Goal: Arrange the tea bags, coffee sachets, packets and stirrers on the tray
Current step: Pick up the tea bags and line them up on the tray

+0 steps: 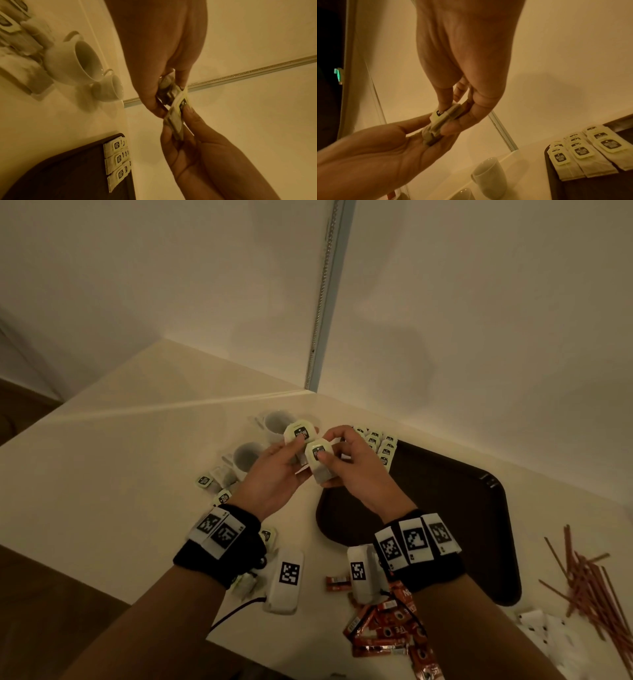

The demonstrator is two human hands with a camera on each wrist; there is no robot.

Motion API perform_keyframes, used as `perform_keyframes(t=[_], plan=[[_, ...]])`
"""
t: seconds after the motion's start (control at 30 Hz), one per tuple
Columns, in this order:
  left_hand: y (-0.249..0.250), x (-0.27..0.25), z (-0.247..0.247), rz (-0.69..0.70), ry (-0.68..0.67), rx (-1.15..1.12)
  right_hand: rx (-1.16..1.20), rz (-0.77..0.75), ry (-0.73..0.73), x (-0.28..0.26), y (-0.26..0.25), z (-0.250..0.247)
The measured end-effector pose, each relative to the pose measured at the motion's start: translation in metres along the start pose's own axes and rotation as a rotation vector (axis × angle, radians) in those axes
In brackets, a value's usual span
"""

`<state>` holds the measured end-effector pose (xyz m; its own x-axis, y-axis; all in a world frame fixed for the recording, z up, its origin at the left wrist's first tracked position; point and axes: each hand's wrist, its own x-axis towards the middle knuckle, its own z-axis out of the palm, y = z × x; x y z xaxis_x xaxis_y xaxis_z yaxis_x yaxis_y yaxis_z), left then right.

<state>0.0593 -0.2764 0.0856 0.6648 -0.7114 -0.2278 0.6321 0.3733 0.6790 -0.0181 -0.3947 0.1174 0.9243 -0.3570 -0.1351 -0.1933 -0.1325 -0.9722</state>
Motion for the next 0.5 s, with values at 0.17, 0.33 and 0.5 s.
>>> perform_keyframes(t=[0.17,0.33,0.5], plan=[[-0.002,0.004,-0.002,0.018,0.128,0.091,-0.035,0.015,0.0,0.003,0.001,-0.014],[-0.002,0.005,0.0,-0.008,0.156,0.213,0.035,-0.11,-0.059,0.004,-0.013,-0.031],[0.006,0.007,0.013,-0.037,0.091,0.223,-0.189,-0.231,-0.024,0.01,-0.02,-0.037]])
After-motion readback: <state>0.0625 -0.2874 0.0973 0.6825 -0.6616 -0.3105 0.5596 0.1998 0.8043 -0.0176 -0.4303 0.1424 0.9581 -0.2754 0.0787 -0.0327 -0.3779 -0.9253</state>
